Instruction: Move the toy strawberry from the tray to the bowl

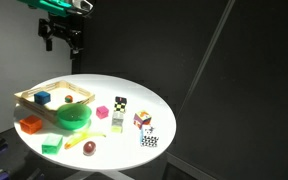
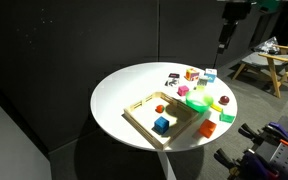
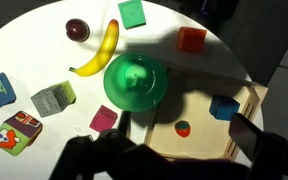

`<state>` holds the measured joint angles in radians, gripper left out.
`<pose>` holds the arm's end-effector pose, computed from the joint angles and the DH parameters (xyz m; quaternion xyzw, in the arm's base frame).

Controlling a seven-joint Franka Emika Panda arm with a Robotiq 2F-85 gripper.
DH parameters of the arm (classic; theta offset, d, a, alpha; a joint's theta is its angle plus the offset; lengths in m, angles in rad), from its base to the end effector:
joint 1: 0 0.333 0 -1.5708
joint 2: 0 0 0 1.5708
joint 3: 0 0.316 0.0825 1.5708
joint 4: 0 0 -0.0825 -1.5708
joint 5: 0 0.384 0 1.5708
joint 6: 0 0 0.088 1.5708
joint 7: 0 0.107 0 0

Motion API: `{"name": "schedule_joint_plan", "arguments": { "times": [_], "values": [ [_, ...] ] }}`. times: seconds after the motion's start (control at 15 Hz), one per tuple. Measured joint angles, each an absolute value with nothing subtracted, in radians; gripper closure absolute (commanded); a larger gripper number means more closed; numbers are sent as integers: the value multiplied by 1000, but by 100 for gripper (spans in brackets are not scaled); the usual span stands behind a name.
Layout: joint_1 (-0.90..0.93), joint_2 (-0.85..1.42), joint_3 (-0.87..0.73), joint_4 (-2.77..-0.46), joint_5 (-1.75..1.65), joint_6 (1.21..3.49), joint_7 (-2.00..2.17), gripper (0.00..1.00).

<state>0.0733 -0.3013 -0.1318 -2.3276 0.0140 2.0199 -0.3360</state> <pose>0.4529 -0.0278 0.4557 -0.9901 -0.1382 -0.0006 0.0262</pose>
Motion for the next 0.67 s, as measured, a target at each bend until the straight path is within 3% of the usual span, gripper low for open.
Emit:
{"name": "schedule_joint_plan", "arguments": {
  "times": [0.67],
  "values": [
    [64, -60, -53, -2229, 11, 2105, -203, 0]
  ]
}}
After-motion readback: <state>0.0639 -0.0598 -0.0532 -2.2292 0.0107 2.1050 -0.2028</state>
